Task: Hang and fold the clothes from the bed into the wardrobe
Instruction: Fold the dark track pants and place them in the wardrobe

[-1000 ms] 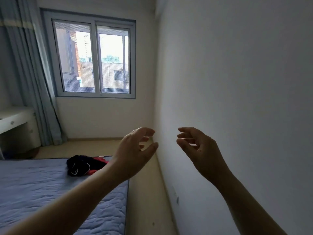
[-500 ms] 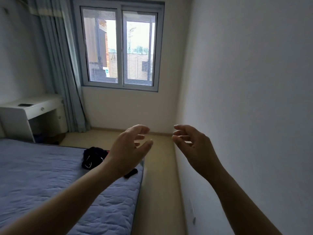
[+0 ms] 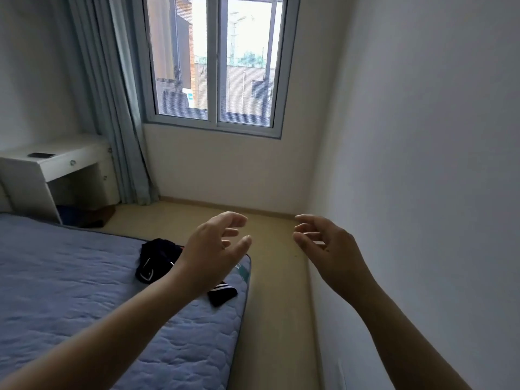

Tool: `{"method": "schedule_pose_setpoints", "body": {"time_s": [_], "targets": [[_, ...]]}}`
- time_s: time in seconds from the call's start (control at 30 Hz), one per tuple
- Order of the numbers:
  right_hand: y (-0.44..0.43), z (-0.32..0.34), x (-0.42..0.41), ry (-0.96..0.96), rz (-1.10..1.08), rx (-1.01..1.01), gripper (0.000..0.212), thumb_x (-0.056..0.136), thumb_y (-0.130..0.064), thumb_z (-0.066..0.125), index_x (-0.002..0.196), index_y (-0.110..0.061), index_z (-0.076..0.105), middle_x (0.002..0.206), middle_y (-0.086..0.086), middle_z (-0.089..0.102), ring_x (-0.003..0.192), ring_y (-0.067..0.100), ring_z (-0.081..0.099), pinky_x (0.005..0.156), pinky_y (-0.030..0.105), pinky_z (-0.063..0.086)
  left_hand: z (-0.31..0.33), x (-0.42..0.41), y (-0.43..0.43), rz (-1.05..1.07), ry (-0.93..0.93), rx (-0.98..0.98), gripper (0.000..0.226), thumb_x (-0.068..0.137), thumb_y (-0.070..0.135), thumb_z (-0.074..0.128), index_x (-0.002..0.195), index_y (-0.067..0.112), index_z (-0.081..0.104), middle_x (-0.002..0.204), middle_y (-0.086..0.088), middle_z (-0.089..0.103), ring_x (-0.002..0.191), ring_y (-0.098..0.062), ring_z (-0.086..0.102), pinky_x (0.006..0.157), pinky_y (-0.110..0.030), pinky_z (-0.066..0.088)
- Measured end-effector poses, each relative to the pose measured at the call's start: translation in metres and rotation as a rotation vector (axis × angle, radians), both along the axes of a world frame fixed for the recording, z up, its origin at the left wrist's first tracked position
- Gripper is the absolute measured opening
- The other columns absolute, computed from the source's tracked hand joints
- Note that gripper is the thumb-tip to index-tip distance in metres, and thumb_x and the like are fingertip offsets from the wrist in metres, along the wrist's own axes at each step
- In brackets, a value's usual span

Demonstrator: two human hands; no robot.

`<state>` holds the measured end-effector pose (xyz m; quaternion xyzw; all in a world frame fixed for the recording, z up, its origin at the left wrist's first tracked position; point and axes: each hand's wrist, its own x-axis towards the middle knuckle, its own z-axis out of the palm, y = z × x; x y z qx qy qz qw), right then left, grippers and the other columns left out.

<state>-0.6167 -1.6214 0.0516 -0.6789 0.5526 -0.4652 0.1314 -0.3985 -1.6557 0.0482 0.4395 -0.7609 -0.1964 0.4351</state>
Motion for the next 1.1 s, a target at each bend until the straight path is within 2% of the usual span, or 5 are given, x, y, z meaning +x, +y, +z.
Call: {"method": "schedule_pose_setpoints", "body": {"time_s": [0.23, 0.33, 0.43, 0.57, 1.1], "targets": [[-0.128, -0.031, -0.030, 0.004, 0.068, 0.041, 0.029, 0.090, -0.028, 0.065, 0.119, -0.026, 0.061, 0.094, -0.018, 0.065, 0.088, -0.012, 0.062, 0.070, 0.006, 0.049, -0.022, -0.027, -0.110, 0.063, 0.002, 0.053, 0.030, 0.088, 0.023, 0.065, 0.117, 0.018, 0.059, 0.109, 0.008, 0.062, 0.101, -0.005, 0.060, 0.085, -0.024, 0.054], [-0.185, -0.042, -0.047, -0.010, 0.101, 0.051, 0.028, 0.090, -0.029, 0.065, 0.117, -0.028, 0.060, 0.094, -0.018, 0.065, 0.087, -0.010, 0.063, 0.072, 0.009, 0.051, -0.029, -0.041, -0.158, 0.095, 0.013, 0.069, 0.030, 0.088, 0.023, 0.065, 0.116, 0.018, 0.059, 0.111, 0.007, 0.062, 0.102, -0.005, 0.060, 0.086, -0.025, 0.054], [-0.240, -0.050, -0.059, -0.029, 0.159, 0.086, 0.026, 0.089, -0.030, 0.066, 0.115, -0.031, 0.059, 0.093, -0.019, 0.065, 0.086, -0.009, 0.063, 0.072, 0.009, 0.051, -0.037, -0.051, -0.200, 0.151, 0.028, 0.092, 0.030, 0.088, 0.024, 0.066, 0.117, 0.019, 0.060, 0.110, 0.009, 0.063, 0.103, -0.004, 0.061, 0.083, -0.019, 0.053], [-0.318, -0.063, -0.062, -0.030, 0.238, 0.132, 0.026, 0.088, -0.024, 0.068, 0.114, -0.025, 0.064, 0.089, -0.017, 0.067, 0.083, -0.008, 0.064, 0.068, 0.007, 0.049, -0.056, -0.052, -0.255, 0.249, 0.043, 0.177, 0.030, 0.087, 0.024, 0.066, 0.116, 0.020, 0.060, 0.105, 0.010, 0.063, 0.098, -0.001, 0.061, 0.073, -0.007, 0.049], [-0.569, -0.104, 0.023, 0.059, 0.446, 0.291, 0.027, 0.089, -0.025, 0.067, 0.116, -0.023, 0.064, 0.093, -0.015, 0.066, 0.085, -0.009, 0.062, 0.069, 0.007, 0.048, -0.124, 0.025, -0.461, 0.501, 0.209, 0.311, 0.024, 0.086, 0.018, 0.067, 0.109, 0.022, 0.062, 0.100, 0.015, 0.064, 0.093, 0.002, 0.061, 0.070, -0.002, 0.044]]}}
